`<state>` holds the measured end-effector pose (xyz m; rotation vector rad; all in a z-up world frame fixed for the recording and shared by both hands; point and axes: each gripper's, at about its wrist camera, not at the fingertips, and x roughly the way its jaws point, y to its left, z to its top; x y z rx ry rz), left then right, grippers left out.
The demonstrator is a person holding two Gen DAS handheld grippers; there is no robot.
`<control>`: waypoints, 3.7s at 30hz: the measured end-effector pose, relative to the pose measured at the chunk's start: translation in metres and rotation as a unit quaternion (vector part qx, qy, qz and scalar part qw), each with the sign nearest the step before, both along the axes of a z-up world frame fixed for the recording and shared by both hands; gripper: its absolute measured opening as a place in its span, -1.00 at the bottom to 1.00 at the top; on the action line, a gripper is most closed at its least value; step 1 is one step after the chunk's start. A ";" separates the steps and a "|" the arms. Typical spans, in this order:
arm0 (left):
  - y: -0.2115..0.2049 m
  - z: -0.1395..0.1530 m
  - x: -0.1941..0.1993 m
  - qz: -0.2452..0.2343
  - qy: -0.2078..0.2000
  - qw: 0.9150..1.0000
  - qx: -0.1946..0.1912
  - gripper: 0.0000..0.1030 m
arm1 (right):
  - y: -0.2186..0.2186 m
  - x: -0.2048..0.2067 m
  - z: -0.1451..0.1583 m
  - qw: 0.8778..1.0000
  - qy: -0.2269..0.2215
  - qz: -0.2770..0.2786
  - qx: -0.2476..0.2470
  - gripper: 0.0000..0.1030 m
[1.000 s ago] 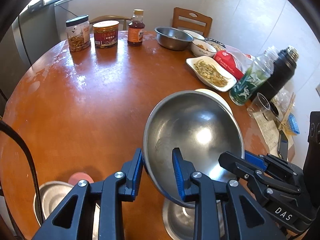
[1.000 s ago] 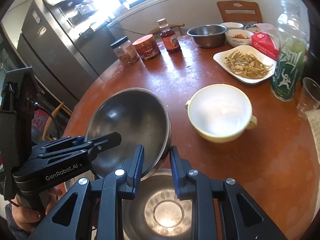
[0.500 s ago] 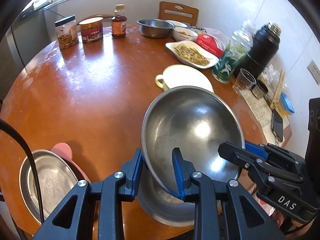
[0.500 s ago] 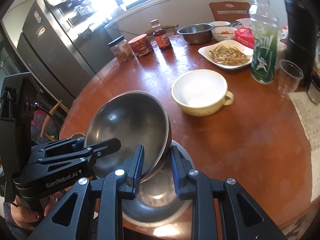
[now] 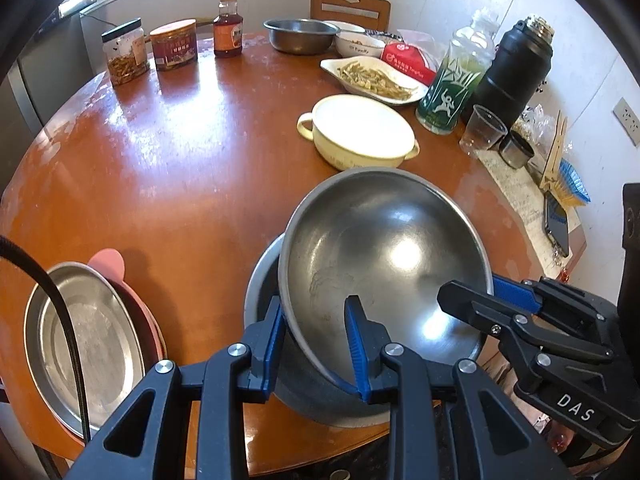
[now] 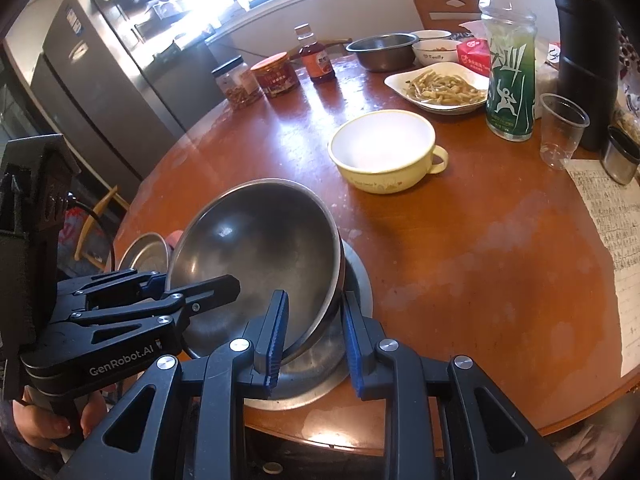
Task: Organize plates and bowls
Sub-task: 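Lift the steel mixing bowl with both tools and lower it into the basin, then open both tools and release the mixing bowl inside the basin, then move both tools to the cream handled bowl rim and close on it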
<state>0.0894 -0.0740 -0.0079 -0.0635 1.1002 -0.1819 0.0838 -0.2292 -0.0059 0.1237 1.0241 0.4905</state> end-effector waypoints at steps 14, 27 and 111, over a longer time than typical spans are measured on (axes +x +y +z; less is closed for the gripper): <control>-0.003 -0.023 -0.002 -0.016 0.036 0.999 -0.004 -0.42 | 0.001 0.001 -0.017 0.999 0.021 0.005 -0.025 -0.44; -0.002 -0.025 -0.001 -0.020 0.040 0.999 -0.008 -0.42 | 0.006 0.003 -0.016 0.999 0.022 0.005 -0.031 -0.38; -0.015 -0.024 0.209 0.000 0.031 0.999 -0.013 0.04 | -0.055 0.157 -0.051 0.982 0.076 -0.158 0.069 0.11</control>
